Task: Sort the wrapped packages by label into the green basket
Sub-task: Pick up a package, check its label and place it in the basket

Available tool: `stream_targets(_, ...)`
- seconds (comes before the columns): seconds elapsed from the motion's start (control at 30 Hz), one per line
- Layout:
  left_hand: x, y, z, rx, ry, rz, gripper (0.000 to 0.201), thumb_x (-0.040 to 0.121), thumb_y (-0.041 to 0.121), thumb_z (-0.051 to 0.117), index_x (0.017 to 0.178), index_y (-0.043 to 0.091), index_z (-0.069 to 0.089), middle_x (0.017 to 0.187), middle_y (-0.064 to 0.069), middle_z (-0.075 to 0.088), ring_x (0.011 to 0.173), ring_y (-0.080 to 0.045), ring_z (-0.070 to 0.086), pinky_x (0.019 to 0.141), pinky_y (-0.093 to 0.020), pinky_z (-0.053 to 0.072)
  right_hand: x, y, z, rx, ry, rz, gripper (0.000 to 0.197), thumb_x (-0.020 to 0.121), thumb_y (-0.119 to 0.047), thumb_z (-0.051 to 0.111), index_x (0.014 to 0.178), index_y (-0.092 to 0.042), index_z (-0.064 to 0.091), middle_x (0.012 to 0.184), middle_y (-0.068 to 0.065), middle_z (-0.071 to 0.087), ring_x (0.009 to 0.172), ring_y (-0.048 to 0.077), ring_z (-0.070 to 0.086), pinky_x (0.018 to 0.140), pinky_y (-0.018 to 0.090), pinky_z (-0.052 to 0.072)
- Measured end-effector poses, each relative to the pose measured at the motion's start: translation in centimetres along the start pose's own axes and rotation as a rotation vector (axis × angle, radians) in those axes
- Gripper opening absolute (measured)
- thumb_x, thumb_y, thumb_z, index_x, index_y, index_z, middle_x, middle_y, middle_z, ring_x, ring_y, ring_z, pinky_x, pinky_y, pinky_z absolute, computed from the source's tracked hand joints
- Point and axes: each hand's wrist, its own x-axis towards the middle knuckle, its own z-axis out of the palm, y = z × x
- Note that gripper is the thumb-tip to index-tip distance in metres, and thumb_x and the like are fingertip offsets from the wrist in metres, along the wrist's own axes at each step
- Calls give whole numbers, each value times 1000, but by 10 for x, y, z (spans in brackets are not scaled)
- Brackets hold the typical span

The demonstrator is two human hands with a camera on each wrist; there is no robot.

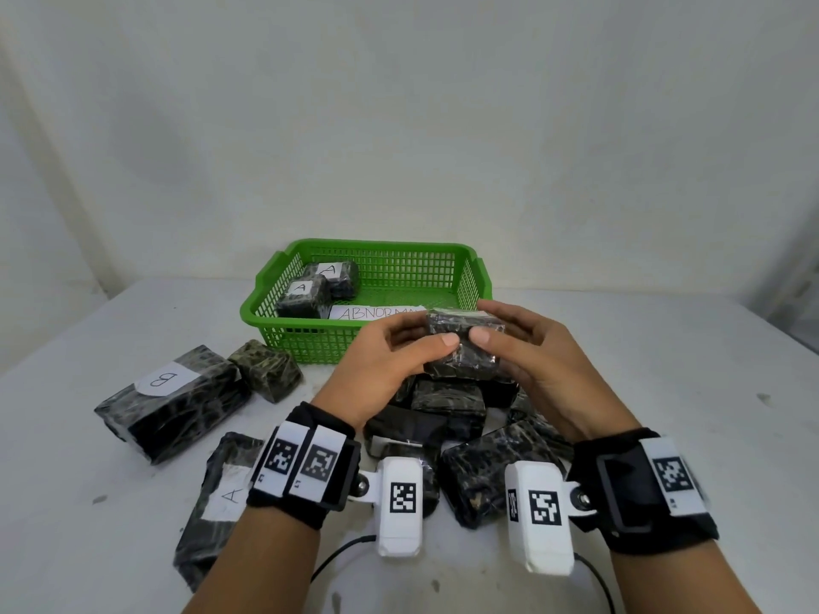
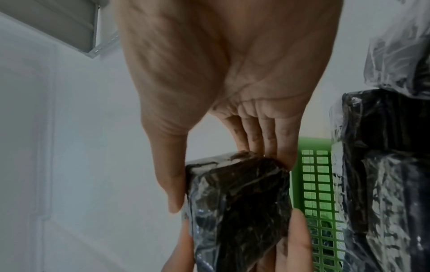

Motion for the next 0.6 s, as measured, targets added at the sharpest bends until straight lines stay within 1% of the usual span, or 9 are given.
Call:
stream_targets(0.07, 0, -1, -2, -43, -12, -5, 77, 54, 45, 93, 119, 11, 67, 120, -11, 71, 117, -27, 67, 107, -53, 48, 0, 0, 0, -22, -17, -2, 82, 59, -31, 94, 133, -10, 66, 125, 9, 76, 118, 23, 72, 101, 35, 56)
stream_targets(0.13, 0, 0, -2, -77, -62, -13, 89, 50, 45, 96, 126, 11, 63, 125, -9, 70, 118, -23, 67, 106, -45, 49, -1, -1, 0, -71, -9, -38, 77, 64, -22, 98, 132, -9, 66, 123, 9, 76, 118, 23, 72, 100, 31, 58)
stream_targets(0.23, 1, 0, -2, -60, -75, 24, 73, 58, 29, 90, 124, 14, 64, 125, -10, 71, 118, -24, 66, 108, -44, 47, -3, -3, -1, -114, -7, -81, 75, 64, -20, 95, 132, -10, 66, 122, 7, 76, 117, 21, 72, 100, 28, 57)
stream_targets(0.27, 1, 0, -3, -55, -59, 42, 69, 58, 28, 87, 122, 15, 65, 122, -9, 72, 117, -24, 66, 108, -45, 47, -4, -3, 0, -117, -24, -85, 75, 64, -18, 95, 133, -11, 66, 123, 5, 76, 116, 19, 72, 101, 28, 57)
stream_targets(0.33, 1, 0, -4, -62, -49, 63, 66, 57, 28, 86, 119, 17, 66, 119, -5, 73, 115, -21, 68, 107, -43, 49, -5, -3, 0, -112, -69, -68, 72, 67, -17, 88, 135, -13, 64, 125, 4, 76, 118, 16, 72, 101, 28, 57)
stream_targets(0.43, -1, 1, -5, -87, -95, 73, 66, 60, 26, 85, 122, 18, 63, 121, -4, 72, 117, -19, 67, 103, -35, 51, -5, -3, 0, -126, -104, -73, 69, 69, -14, 91, 133, -12, 65, 124, 3, 77, 119, 17, 71, 101, 28, 57)
stream_targets(0.5, 0, 1, -5, -44, -87, 96, 69, 59, 27, 85, 123, 19, 62, 123, -4, 71, 117, -17, 67, 99, -28, 53, -5, -3, -2, -133, -102, -61, 70, 68, -12, 91, 132, -13, 65, 123, 2, 77, 119, 18, 71, 101, 29, 57)
stream_targets(0.57, -1, 1, -6, -4, -71, 127, 73, 57, 25, 86, 124, 18, 60, 123, 0, 71, 116, -13, 66, 94, -23, 53, -5, -2, -2, -109, -134, -14, 70, 66, -15, 90, 132, -14, 65, 125, 2, 76, 119, 20, 72, 100, 32, 58)
stream_targets(0.6, -1, 1, -8, 7, -76, 139, 76, 56, 22, 87, 127, 18, 58, 125, 0, 70, 119, -13, 65, 94, -23, 53, -6, -3, -1, -82, -158, 24, 68, 67, -19, 90, 130, -14, 66, 126, 3, 76, 117, 21, 72, 98, 33, 59)
